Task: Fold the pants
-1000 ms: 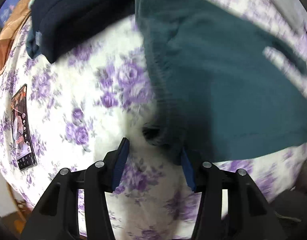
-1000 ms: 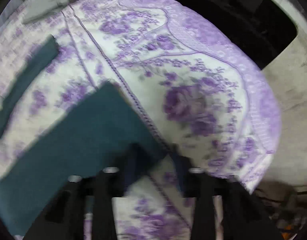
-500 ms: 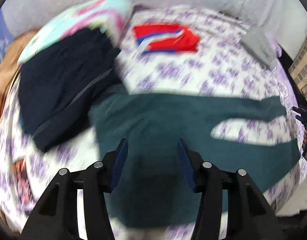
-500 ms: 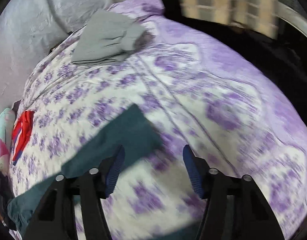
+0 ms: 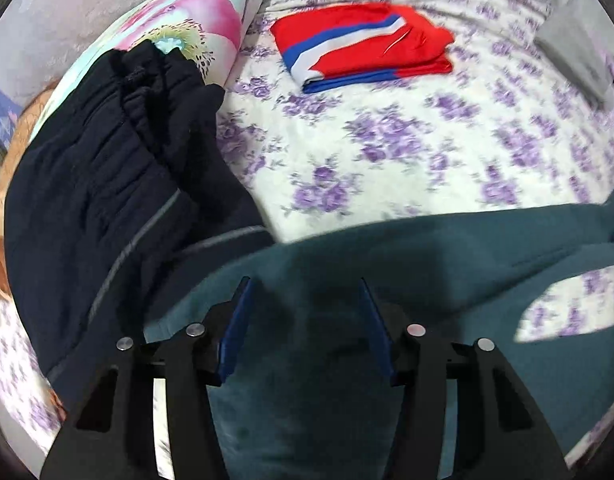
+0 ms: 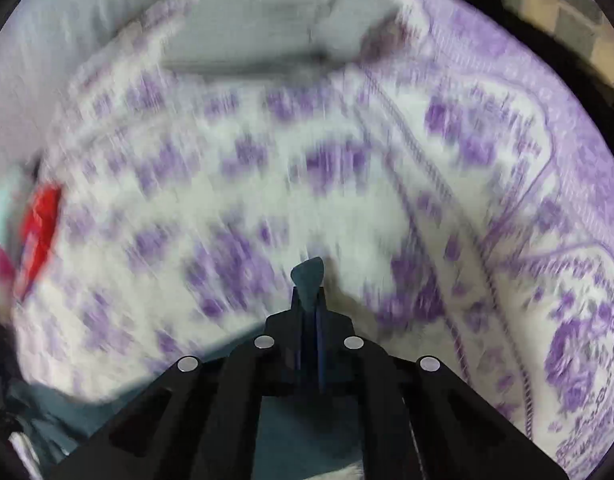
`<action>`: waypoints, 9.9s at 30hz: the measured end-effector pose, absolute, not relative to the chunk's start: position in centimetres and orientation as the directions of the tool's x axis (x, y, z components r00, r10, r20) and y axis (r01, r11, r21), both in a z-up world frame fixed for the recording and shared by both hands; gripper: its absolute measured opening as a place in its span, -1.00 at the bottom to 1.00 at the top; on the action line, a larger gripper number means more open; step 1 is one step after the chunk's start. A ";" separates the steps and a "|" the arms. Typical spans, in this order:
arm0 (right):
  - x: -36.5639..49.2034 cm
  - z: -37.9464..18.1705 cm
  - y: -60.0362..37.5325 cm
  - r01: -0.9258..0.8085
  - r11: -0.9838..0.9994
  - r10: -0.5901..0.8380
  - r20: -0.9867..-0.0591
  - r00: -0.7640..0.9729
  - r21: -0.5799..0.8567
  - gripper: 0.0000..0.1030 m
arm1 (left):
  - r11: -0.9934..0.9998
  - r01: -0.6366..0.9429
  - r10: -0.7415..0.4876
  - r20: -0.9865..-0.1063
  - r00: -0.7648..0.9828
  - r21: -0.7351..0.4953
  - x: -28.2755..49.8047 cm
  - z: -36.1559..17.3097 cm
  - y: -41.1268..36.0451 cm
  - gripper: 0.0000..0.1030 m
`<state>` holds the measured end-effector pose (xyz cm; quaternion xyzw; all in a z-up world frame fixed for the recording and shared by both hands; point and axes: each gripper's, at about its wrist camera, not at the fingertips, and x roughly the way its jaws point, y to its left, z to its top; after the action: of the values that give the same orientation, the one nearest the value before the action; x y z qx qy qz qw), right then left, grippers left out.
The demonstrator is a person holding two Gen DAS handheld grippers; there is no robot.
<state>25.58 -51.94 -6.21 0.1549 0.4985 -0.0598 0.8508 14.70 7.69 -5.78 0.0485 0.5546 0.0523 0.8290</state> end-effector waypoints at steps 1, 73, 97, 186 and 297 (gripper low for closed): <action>25.6 -4.8 -52.8 0.277 0.927 0.062 -0.833 0.550 0.252 -0.90 | 0.988 -0.029 0.154 -0.914 0.376 0.154 15.1 -5.9 7.8 -0.01; 27.2 -9.2 -27.3 -0.396 0.911 0.235 -0.938 0.255 0.120 -0.12 | 0.996 0.043 0.060 -0.946 0.318 0.078 17.9 -7.5 12.3 -0.96; 15.1 2.3 -30.5 -0.555 0.777 0.518 -0.803 0.295 0.297 -0.93 | 0.992 0.039 -0.122 -0.843 0.523 -0.119 7.5 0.9 12.4 -0.96; -6.7 -7.1 -58.1 0.566 0.666 0.073 -0.799 0.597 0.485 -0.91 | 0.995 0.086 -0.063 -0.984 0.165 -0.049 0.8 -10.1 6.8 -0.06; 9.9 -10.0 -11.4 -0.572 0.797 0.347 -0.921 0.177 0.191 -0.44 | 0.991 -0.133 0.026 -0.969 0.244 -0.007 -2.3 -10.5 16.9 0.57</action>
<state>9.90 -11.39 -10.00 -0.0995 0.5659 0.3023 0.7606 -2.33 16.90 -10.53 -0.0436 0.6127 0.0502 0.7875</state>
